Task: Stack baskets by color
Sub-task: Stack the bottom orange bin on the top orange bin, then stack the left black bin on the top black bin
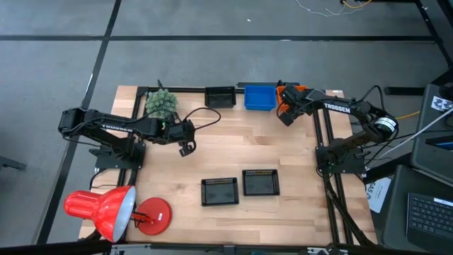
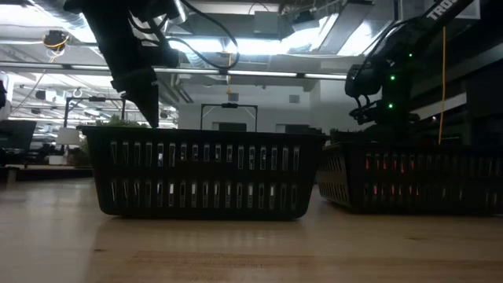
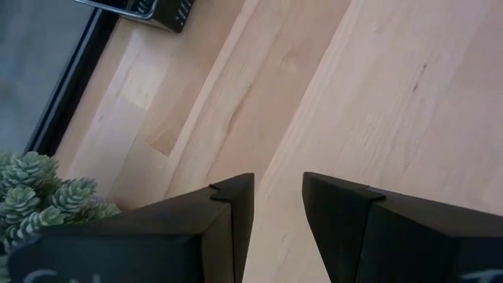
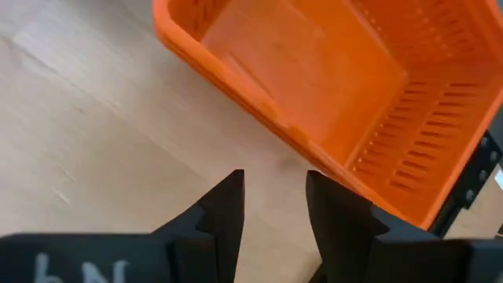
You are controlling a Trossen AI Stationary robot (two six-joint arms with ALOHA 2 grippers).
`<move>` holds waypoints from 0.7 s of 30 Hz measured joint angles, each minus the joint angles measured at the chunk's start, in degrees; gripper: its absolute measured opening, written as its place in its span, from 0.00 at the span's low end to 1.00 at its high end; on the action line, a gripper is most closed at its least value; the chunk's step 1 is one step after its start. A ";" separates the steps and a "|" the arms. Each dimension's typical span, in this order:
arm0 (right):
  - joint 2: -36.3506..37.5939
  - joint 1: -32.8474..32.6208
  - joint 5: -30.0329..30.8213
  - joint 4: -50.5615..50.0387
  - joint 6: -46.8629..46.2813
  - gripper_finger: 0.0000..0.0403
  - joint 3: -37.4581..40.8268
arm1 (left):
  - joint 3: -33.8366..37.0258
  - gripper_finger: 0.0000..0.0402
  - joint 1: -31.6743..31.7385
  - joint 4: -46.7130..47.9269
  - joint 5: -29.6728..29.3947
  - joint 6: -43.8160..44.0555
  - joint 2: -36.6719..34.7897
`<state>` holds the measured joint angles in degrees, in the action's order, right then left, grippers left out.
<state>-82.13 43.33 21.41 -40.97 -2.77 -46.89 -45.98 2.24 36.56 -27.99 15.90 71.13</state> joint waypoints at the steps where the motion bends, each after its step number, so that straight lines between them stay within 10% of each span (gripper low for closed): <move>1: 0.00 0.00 -0.02 -0.13 -0.12 0.34 0.00 | 0.00 0.25 -0.01 0.00 0.25 0.00 0.00; 15: 0.19 -3.25 -32.97 -12.52 -3.18 0.34 0.00 | 0.00 0.25 -0.02 -0.23 1.93 0.05 0.00; 21: 4.53 -9.93 -33.74 -18.30 -8.32 0.34 0.24 | 0.00 0.25 0.00 -1.56 2.38 0.62 0.00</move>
<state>-77.60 33.40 -12.33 -59.28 -11.09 -46.65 -45.98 2.24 35.00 -25.61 16.52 71.13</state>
